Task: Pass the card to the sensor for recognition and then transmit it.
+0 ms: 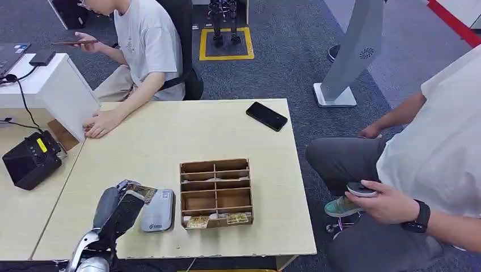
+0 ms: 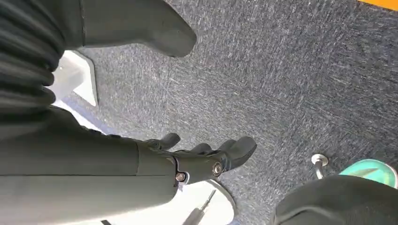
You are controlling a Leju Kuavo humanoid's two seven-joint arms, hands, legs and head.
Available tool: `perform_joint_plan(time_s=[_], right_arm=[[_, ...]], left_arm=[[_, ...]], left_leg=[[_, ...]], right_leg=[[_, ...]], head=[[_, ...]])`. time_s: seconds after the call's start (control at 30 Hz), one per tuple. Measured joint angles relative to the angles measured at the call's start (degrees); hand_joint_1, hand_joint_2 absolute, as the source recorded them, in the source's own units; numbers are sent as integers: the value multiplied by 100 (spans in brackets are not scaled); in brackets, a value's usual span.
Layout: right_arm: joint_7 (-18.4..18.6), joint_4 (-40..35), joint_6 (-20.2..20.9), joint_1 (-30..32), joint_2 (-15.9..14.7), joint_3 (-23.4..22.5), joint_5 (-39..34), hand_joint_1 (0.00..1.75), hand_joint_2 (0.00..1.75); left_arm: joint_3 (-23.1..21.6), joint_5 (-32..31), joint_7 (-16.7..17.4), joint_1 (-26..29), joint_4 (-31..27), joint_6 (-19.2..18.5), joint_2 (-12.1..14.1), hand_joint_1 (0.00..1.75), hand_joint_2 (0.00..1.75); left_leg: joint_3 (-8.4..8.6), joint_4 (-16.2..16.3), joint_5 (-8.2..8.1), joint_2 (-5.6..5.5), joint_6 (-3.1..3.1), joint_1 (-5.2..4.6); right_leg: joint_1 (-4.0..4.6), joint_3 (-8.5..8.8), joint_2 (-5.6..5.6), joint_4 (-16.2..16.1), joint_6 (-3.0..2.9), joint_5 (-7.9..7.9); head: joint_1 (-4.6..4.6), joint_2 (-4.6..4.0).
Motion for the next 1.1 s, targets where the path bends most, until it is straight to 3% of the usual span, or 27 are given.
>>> perform_joint_plan(time_s=[0.33,1.1], right_arm=[[22,-24,22,-2,2,2,0,0,175],[57,236,-245,-61,-28,98,0,0,175]], left_arm=[[-269,-66,76,-91,221,-162,-120,175,175],[-289,-402,295,-188,693,-109,-138,175,175]], left_leg=[[-1,0,0,0,0,0],[-2,1,1,-1,0,0]], right_leg=[[-1,0,0,0,0,1],[0,1,0,0,0,1]], head=[[0,0],[0,0]])
